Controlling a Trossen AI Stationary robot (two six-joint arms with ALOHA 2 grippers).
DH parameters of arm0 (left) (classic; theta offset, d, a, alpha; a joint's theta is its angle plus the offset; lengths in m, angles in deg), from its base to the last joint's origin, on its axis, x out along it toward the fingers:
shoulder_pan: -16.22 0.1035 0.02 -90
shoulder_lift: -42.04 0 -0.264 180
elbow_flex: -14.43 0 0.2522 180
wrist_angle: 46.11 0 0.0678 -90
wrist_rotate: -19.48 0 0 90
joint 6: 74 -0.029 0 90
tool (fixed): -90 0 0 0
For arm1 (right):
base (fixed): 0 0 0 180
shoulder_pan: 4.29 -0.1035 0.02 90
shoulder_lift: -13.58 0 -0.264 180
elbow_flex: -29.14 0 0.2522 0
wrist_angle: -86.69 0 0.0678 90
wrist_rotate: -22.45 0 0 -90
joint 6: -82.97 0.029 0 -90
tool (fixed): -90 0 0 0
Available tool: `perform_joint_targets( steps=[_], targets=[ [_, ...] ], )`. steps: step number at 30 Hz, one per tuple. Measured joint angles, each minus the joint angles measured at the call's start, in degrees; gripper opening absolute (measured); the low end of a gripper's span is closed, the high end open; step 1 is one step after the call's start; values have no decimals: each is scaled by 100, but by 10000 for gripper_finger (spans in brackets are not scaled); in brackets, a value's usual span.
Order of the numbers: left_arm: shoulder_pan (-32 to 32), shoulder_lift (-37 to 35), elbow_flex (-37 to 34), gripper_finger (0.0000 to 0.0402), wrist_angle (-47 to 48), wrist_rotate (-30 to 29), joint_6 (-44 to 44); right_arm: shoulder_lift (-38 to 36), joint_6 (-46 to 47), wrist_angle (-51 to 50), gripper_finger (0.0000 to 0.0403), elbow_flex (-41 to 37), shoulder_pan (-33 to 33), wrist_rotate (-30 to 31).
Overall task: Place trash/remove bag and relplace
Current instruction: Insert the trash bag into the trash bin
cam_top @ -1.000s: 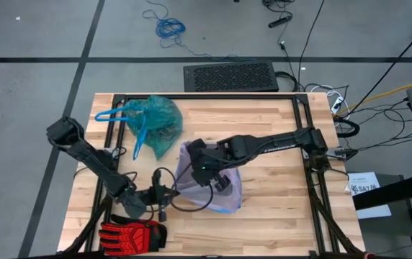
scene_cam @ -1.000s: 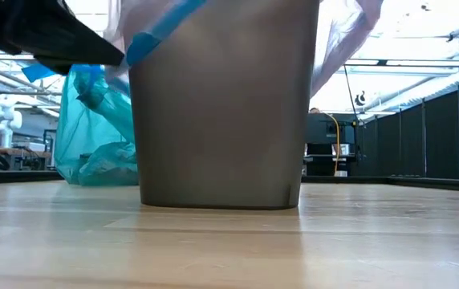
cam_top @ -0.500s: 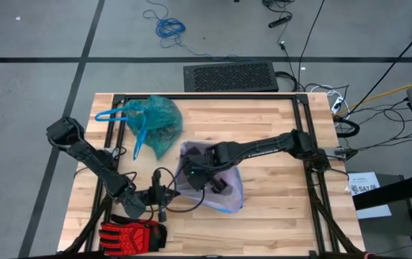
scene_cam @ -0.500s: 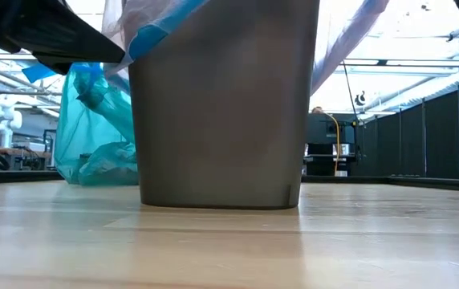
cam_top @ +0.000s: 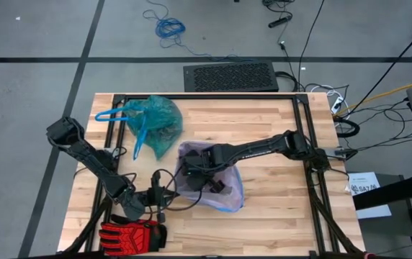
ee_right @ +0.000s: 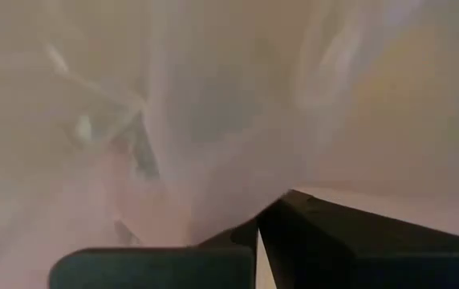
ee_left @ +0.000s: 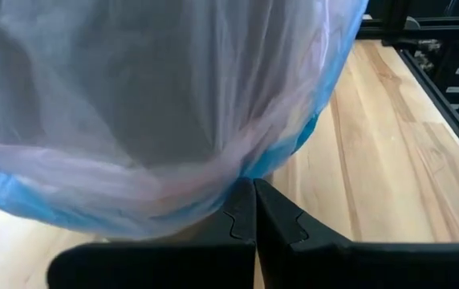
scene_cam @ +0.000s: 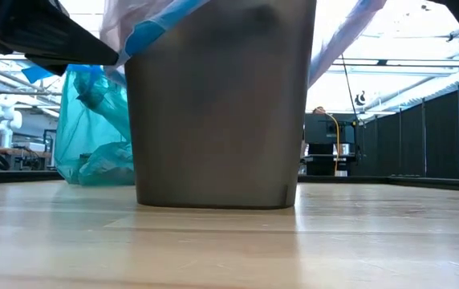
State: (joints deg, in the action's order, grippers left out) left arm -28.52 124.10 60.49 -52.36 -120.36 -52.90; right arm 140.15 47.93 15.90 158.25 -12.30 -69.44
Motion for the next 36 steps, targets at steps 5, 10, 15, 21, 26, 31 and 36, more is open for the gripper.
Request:
perform_joint_targets(
  steps=[5, 10, 15, 21, 26, 31, 36],
  targets=[
    [-30, 0, 0, 0, 66, -41, 111, 4, 85, 19, 0, -227, 24, -2],
    [-30, -1, 0, 0, 128, -45, 110, -5, 176, 26, 0, -269, 23, 2],
    [-95, -106, -2, 0, 86, -62, 68, -242, 254, 59, 0, -269, -5, 28],
    [-460, -666, -2, 0, 78, -16, -374, -505, 304, 145, 0, -264, -9, 31],
    [-989, -1192, -2, 0, 81, -128, -842, -533, 381, 126, 0, -265, -9, 33],
    [-747, -1293, -2, 0, 127, -913, -876, -533, 415, 216, 0, -265, -30, 32],
    [54, -661, -72, 0, 158, -107, -134, -533, 440, 244, 0, -265, -49, 31]
  ],
)
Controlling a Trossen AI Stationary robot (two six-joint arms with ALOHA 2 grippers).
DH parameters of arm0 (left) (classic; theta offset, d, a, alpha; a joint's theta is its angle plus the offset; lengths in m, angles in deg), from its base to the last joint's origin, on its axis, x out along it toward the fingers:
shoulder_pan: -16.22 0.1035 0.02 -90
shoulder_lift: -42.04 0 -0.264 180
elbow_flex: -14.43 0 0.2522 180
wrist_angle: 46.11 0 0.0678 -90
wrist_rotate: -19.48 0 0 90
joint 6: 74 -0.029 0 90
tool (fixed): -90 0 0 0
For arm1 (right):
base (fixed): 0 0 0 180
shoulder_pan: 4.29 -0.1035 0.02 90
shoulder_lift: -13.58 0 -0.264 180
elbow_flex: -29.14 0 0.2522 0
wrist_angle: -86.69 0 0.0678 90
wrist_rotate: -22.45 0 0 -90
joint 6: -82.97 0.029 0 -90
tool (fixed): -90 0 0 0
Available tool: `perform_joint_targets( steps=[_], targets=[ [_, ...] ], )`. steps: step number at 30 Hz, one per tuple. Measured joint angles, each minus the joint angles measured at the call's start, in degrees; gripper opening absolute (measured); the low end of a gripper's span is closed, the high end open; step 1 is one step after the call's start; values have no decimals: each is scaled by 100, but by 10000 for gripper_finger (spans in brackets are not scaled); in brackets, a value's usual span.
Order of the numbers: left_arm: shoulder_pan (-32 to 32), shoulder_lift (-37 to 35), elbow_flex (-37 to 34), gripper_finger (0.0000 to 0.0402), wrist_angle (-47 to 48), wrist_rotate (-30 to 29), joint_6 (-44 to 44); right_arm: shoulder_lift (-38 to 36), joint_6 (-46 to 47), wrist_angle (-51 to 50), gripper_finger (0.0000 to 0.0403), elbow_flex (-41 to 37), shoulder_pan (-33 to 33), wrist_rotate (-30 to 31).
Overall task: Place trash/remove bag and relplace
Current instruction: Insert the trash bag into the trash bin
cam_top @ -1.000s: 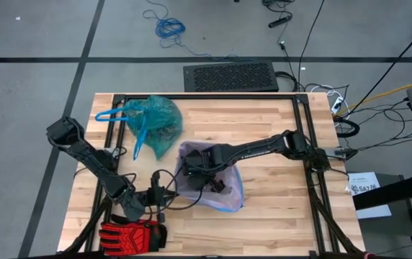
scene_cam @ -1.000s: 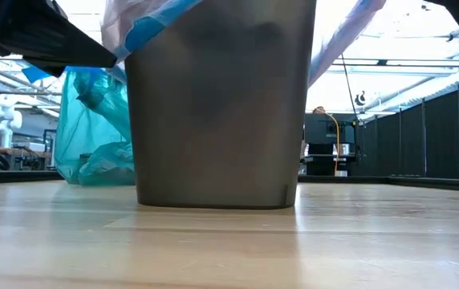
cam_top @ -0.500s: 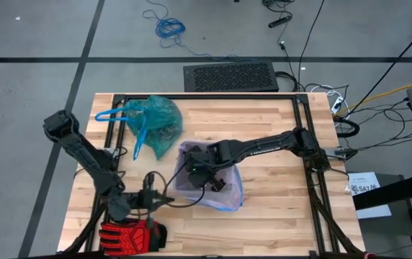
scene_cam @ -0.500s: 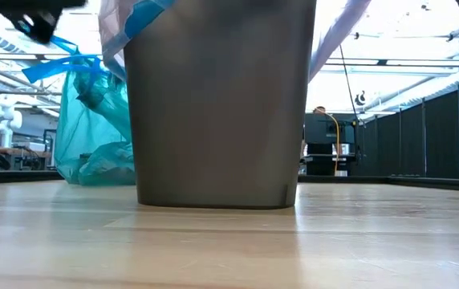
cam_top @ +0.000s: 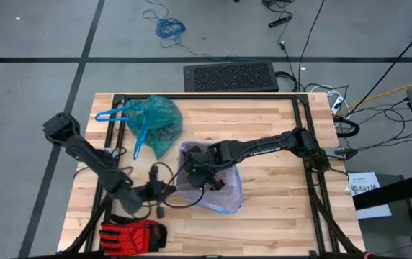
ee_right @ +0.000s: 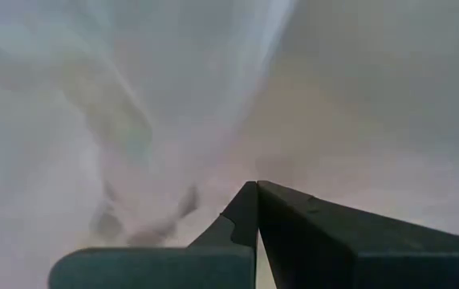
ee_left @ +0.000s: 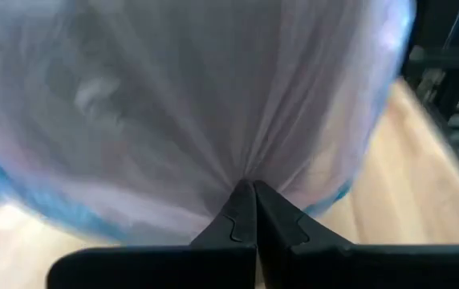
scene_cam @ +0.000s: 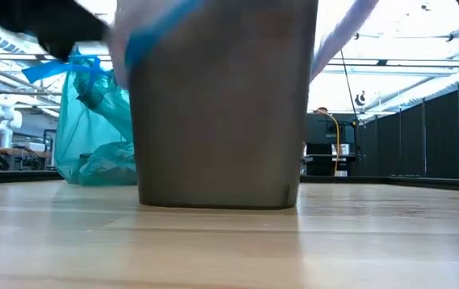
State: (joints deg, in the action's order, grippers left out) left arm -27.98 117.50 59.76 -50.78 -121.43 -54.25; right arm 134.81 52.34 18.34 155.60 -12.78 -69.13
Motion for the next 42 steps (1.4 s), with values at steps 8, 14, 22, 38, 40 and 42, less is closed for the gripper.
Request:
perform_joint_targets(
  steps=[8, 14, 22, 38, 40, 42],
  targets=[
    [244, 731, -13, 0, -53, 141, 682, 2, 19, 0, 0, 0, -51, 4],
    [233, 677, -13, 0, -22, 141, 683, -23, -125, -43, 0, 70, -100, 22],
    [231, 658, -11, 0, -10, 138, 678, -146, -196, -675, 0, 828, -174, 187],
    [228, 658, -8, 0, -7, 135, 685, -146, -891, -1016, 0, 1261, -197, 1157],
    [231, 657, -8, 0, -9, 133, 686, -160, -901, -1043, 0, 1261, -222, 1219],
    [228, 658, -8, 0, -7, 134, 686, -205, -900, -1169, 0, 1336, -261, 1219]
  ],
)
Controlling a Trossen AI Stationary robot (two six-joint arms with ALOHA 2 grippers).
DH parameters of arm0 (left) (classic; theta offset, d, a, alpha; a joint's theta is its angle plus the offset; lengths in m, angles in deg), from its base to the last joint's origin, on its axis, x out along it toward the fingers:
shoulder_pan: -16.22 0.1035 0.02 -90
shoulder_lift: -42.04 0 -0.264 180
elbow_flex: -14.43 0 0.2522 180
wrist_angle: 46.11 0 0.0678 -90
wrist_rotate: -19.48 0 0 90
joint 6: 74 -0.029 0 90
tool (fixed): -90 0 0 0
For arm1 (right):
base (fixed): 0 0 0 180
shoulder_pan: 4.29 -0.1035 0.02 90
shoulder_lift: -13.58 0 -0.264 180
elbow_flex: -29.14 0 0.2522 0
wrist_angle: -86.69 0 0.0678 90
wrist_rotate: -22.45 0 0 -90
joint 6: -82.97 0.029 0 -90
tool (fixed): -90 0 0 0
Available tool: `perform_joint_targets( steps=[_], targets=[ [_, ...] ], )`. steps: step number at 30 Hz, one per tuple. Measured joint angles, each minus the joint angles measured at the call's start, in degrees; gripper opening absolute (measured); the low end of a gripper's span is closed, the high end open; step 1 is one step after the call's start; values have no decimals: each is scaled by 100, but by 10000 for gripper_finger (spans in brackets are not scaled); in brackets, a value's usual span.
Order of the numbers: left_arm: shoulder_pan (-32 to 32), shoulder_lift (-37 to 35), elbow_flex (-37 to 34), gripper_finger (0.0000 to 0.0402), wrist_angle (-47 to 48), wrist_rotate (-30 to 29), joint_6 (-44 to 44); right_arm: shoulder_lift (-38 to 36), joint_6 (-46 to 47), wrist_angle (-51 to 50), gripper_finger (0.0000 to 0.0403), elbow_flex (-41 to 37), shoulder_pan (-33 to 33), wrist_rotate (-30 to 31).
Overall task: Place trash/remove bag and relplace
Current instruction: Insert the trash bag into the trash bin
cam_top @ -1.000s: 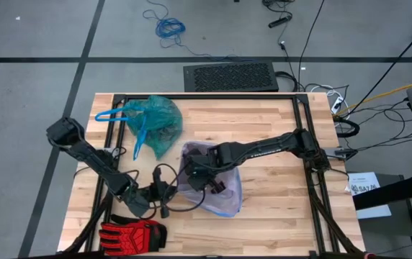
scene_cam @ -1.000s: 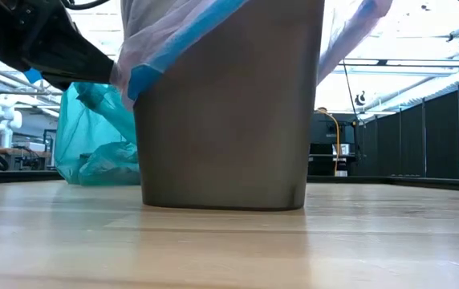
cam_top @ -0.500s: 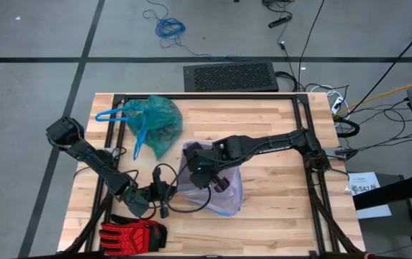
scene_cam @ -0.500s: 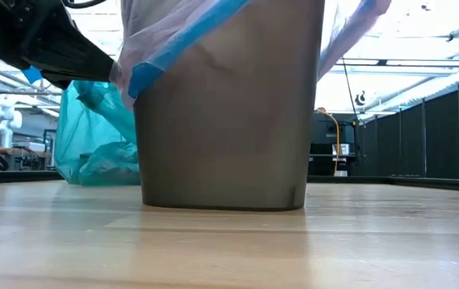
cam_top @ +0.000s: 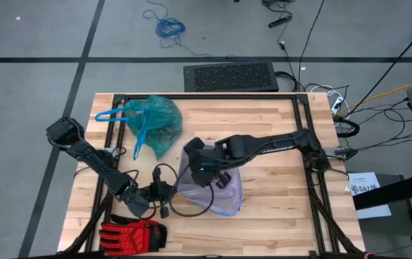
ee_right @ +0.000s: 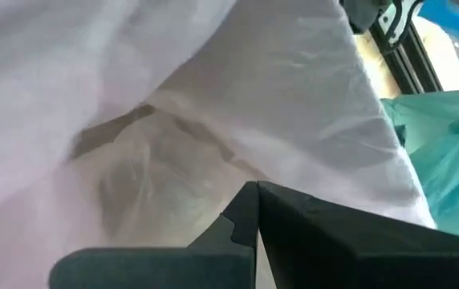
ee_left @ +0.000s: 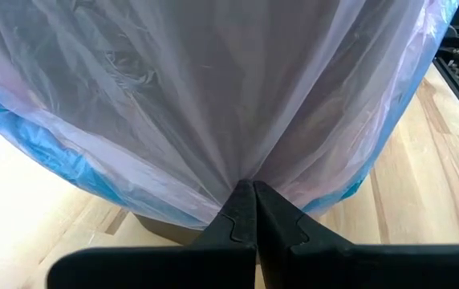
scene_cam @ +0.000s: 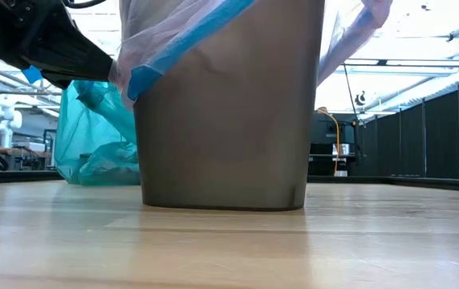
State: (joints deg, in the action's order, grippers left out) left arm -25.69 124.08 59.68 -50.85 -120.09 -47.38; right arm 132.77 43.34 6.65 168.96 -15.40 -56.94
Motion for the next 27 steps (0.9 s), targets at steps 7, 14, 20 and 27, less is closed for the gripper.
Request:
perform_joint_targets(
  steps=[7, 14, 20, 27],
  targets=[
    [4, -1, 0, 0, 10, 4, 3, -75, 593, -350, 0, 760, -78, -243],
    [11, -2, 2, 0, -1, 7, 4, 261, 895, -514, 0, 603, -33, -476],
    [-11, -2, 2, 0, 19, 11, 4, 382, 1046, -394, 0, 262, 112, -476],
    [-22, -2, 2, 0, 134, 14, 40, 382, 1050, -5, 0, -326, 144, -497]
  ],
)
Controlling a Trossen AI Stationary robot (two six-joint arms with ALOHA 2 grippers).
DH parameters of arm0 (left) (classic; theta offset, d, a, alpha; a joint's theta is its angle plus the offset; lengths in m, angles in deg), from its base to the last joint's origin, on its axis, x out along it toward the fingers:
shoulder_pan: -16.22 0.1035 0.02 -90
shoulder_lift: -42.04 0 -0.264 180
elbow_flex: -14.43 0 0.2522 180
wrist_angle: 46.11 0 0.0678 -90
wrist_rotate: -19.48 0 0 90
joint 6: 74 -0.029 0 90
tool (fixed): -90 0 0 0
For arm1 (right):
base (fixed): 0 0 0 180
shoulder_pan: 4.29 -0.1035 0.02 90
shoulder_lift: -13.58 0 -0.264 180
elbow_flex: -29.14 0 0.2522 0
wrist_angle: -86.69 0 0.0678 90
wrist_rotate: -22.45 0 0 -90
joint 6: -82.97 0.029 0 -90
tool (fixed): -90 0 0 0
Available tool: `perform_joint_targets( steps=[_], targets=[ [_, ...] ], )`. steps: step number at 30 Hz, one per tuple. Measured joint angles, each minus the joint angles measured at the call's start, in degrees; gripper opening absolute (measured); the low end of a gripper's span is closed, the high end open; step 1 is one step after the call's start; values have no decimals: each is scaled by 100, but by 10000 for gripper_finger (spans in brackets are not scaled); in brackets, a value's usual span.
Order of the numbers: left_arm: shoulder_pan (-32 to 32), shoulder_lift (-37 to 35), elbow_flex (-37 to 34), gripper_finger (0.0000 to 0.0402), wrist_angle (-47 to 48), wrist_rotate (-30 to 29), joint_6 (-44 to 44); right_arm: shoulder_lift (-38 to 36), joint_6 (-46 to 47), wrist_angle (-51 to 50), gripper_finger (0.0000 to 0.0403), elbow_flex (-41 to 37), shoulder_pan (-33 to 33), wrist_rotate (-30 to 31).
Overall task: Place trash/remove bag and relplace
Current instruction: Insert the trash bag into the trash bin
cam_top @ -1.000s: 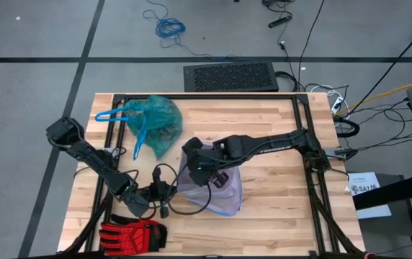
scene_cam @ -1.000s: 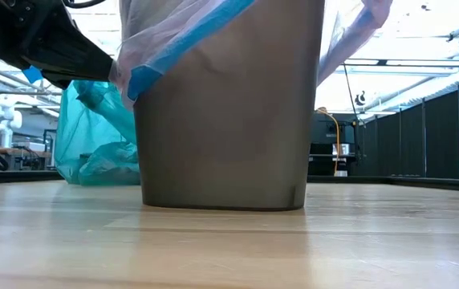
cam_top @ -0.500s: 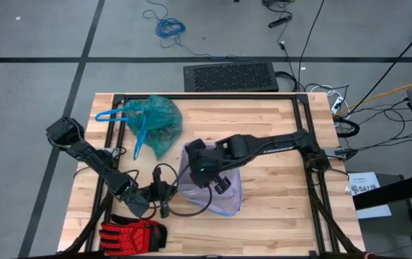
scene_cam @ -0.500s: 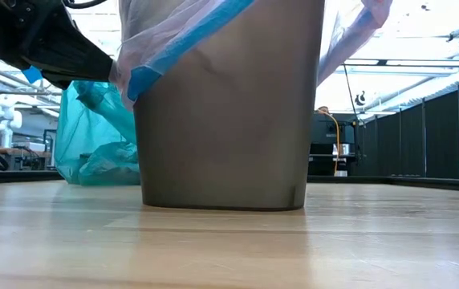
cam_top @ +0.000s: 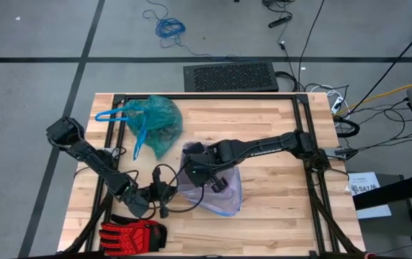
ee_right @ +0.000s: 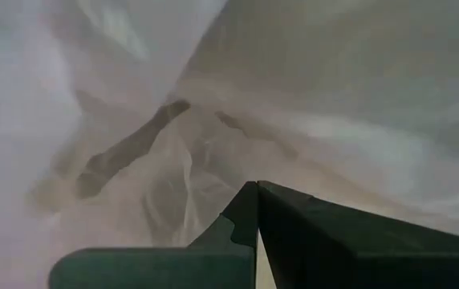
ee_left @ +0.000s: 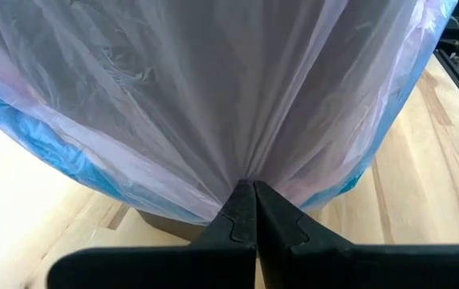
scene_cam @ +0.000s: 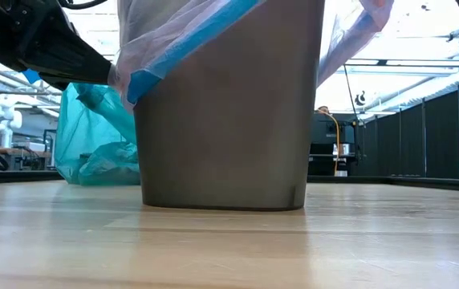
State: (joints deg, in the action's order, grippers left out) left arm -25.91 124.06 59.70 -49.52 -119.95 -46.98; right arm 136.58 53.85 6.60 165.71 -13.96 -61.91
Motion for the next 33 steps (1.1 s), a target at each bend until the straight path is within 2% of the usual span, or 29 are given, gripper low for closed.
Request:
perform_joint_targets(
  steps=[6, 11, 19, 25, 33],
  targets=[
    [0, 0, 0, 0, 19, 11, 16, 4, -24, 508, 0, -730, 0, -15],
    [0, 1, 0, 0, 41, 11, 106, 4, -26, 1014, 0, -1259, 43, -283],
    [0, 1, 0, 0, 79, 11, 124, 4, 34, 1242, 0, -1685, 186, -305],
    [0, 0, 0, 0, 106, 11, 124, 5, 18, 1140, 0, -1618, 176, -281],
    [0, 0, 0, 0, 124, 12, 126, 7, 61, 532, 0, -591, 166, -273]
  ],
)
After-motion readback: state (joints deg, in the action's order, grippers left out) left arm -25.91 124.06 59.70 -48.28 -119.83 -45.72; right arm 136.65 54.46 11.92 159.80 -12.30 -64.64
